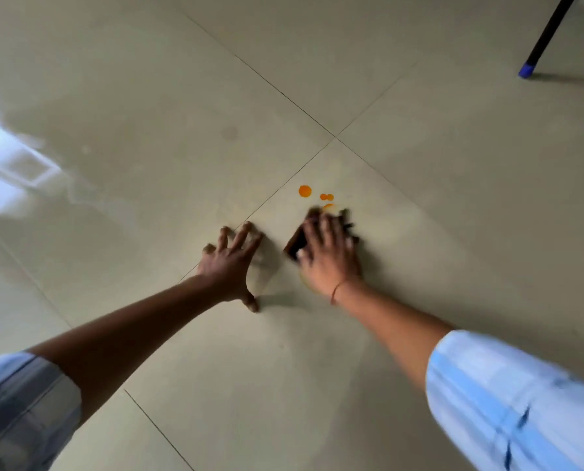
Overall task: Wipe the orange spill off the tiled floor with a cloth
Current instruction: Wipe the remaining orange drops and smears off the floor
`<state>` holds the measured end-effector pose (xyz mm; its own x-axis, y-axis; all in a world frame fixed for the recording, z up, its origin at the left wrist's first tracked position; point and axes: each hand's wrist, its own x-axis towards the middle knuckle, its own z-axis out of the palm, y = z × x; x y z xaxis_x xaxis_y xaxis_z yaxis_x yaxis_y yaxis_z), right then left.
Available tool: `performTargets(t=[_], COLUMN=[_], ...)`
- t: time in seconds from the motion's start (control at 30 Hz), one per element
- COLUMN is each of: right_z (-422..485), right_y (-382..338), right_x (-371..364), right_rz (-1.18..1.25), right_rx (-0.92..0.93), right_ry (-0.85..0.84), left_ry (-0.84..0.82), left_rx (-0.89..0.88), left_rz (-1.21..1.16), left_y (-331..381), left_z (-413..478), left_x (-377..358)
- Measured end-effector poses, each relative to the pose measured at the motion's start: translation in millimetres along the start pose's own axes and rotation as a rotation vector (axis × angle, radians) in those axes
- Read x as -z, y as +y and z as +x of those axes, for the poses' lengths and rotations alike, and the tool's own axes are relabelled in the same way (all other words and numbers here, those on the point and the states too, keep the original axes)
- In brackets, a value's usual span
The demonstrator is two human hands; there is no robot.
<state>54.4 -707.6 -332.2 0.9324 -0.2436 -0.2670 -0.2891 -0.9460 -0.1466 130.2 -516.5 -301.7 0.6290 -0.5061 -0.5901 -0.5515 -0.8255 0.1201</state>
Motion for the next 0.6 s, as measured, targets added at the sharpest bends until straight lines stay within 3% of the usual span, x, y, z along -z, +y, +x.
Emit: performTargets(t=[0.07,0.13,0.2,0.27,0.3,0.4,0.47,0.53,0.6], right_z=[-60,-94,-64,-3,14,-26,-77,-74,-17], right_y=[-7,29,57,39,16,-33,4,61,87], right_x=[-17,-12,-1,8,6,-13,-15,-5,14], right_rz=[0.011,0.009,-0.001,0.034,0.027,-0.013,-0.008,-0.01,-0.007], right_rx=[0.209,0.271,0.075,-0.193,-0.207,0.1,0.227,0.116,-0.217], right_ry=[-0.07,-0.077,-0.041,-0.026,-0.033,-0.025,-0.04,0.076,0.071], left_ry=[0.015,0.009,-0.009,-0.049,-0.048,-0.039,0.002,-0.001,-0.014], left_rx=[-0.008,-0.027,-0.037,-0.038,-0.046,-0.081,-0.078,-0.071,-0.073], left_rz=[-0.008,-0.004,0.006,0.021,0.037,0.033,0.021,0.011,-0.022], left_y=[-2,-4,-1,1,1,-6,-13,-18,-17], left_z=[0,1,5,9,13,20,26,28,34], left_x=[-1,-1,2,6,9,17,17,17,13])
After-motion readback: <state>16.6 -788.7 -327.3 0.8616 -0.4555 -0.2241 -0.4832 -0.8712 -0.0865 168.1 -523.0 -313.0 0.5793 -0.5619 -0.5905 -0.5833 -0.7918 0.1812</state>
